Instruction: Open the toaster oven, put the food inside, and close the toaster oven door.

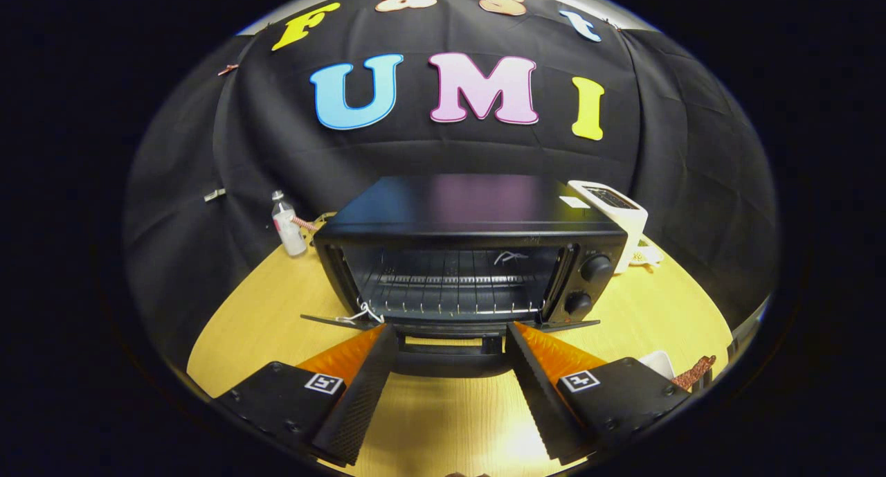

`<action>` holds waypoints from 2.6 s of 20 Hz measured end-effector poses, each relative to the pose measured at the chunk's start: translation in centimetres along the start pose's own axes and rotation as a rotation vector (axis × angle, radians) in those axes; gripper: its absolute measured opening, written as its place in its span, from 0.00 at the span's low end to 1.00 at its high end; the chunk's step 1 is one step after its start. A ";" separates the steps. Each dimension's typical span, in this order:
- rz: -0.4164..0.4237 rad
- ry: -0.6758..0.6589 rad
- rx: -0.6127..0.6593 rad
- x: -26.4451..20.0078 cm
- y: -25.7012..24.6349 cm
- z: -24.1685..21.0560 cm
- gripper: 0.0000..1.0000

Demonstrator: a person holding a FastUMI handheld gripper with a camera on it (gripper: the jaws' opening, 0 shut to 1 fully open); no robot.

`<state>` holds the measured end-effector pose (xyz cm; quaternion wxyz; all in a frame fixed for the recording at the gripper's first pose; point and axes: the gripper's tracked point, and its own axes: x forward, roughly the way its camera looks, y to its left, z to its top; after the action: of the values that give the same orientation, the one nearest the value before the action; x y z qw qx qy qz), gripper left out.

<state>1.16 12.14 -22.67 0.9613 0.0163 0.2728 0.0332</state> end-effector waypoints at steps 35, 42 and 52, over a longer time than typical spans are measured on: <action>0.268 -0.128 -0.119 -6.7 -15.6 8.6 0.96; 0.212 -0.075 -0.059 -5.3 -23.2 7.8 0.96; 0.198 0.162 0.064 -4.9 -30.6 2.1 0.99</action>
<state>-0.21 -18.76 -19.88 0.9272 0.0712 0.3474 0.1202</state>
